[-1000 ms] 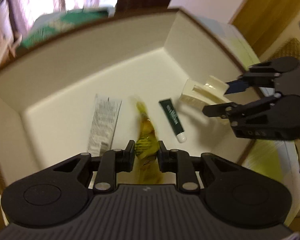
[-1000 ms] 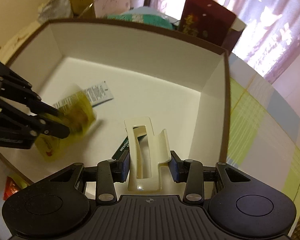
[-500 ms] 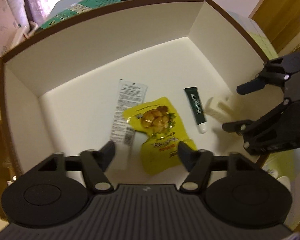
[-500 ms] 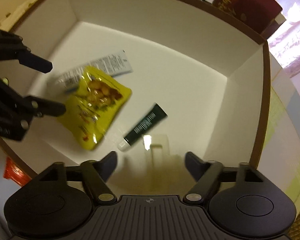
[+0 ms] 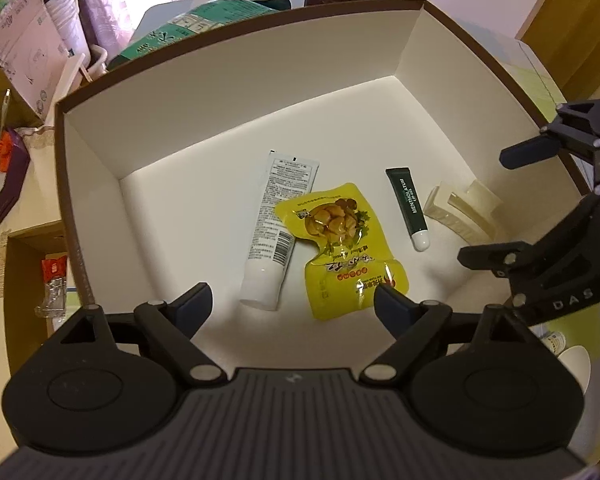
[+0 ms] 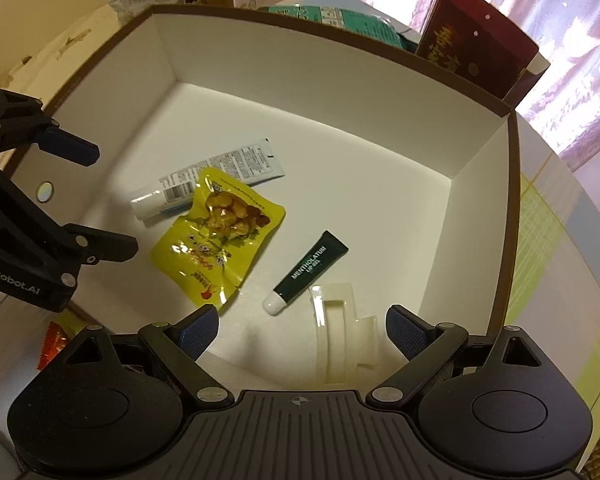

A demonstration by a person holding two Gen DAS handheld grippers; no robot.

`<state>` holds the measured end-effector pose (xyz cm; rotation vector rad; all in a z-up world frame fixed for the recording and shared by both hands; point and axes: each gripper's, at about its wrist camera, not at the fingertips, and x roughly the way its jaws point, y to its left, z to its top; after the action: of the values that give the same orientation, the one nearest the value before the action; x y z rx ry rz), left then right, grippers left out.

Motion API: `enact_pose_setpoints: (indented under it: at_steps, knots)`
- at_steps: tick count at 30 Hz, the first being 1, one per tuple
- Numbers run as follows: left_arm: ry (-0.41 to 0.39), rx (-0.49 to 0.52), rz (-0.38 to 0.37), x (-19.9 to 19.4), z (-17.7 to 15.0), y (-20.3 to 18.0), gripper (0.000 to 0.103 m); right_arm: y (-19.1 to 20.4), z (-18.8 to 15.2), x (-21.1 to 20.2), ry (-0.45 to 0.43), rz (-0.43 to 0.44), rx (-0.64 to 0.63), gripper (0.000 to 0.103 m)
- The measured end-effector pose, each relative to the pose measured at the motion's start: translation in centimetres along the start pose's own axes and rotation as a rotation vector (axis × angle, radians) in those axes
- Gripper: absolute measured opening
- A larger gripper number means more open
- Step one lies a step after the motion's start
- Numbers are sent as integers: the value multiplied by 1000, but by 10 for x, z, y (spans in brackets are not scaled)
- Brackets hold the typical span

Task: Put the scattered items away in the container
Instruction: 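Open both grippers to drop the packet and clip into the box, then move both grippers back out of the box toward the items on the table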

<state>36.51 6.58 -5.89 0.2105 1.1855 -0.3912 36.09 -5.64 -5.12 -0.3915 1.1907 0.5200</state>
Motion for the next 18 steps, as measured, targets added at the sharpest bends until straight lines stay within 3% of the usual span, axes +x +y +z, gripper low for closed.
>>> enact_pose_setpoints:
  at_steps: [18]
  knots:
    - [-94, 11, 75, -54, -19, -21, 89, 14, -32, -52, -155, 7, 71, 96]
